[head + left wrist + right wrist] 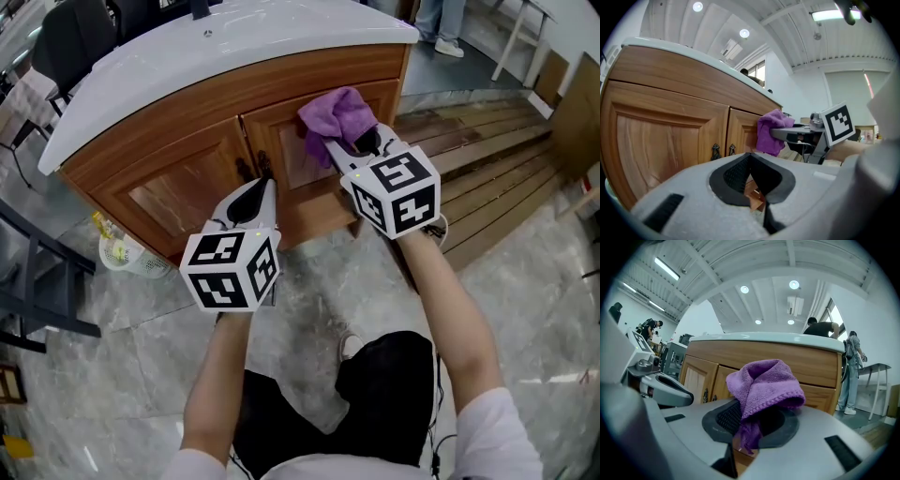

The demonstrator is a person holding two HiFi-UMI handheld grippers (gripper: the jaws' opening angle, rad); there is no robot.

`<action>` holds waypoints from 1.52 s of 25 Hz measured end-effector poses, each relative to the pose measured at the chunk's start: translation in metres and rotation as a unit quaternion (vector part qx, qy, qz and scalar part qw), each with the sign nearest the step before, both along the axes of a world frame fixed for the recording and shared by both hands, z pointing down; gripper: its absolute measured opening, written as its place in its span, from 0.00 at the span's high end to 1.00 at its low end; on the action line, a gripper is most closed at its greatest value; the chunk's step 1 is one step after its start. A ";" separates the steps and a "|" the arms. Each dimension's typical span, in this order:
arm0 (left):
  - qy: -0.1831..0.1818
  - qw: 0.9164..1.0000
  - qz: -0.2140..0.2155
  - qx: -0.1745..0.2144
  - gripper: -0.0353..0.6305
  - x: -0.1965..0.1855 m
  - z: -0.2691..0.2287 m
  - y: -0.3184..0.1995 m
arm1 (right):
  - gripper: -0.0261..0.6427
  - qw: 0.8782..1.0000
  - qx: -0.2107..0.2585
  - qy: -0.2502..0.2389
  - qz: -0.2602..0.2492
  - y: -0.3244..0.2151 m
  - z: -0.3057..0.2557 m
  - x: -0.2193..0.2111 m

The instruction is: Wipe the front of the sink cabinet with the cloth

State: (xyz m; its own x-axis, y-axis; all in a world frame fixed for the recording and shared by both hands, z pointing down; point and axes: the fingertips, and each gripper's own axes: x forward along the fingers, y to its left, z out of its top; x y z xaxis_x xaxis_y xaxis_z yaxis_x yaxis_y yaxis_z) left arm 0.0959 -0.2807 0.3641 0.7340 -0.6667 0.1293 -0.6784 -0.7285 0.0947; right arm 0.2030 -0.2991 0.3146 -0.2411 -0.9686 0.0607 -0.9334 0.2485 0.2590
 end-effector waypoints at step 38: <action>-0.013 0.992 -0.126 0.008 0.94 -0.155 0.013 0.001 | 0.86 0.991 0.011 -0.011 -0.133 0.036 -0.018 -0.162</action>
State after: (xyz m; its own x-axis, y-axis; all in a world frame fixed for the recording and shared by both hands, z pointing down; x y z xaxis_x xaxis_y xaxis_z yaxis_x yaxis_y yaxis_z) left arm -0.0586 -0.2799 0.3771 0.5404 -0.8308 0.1333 -0.8412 -0.5369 0.0640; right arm 0.0413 -0.2634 0.2962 -0.4898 -0.8712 0.0330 -0.8406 0.4820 0.2473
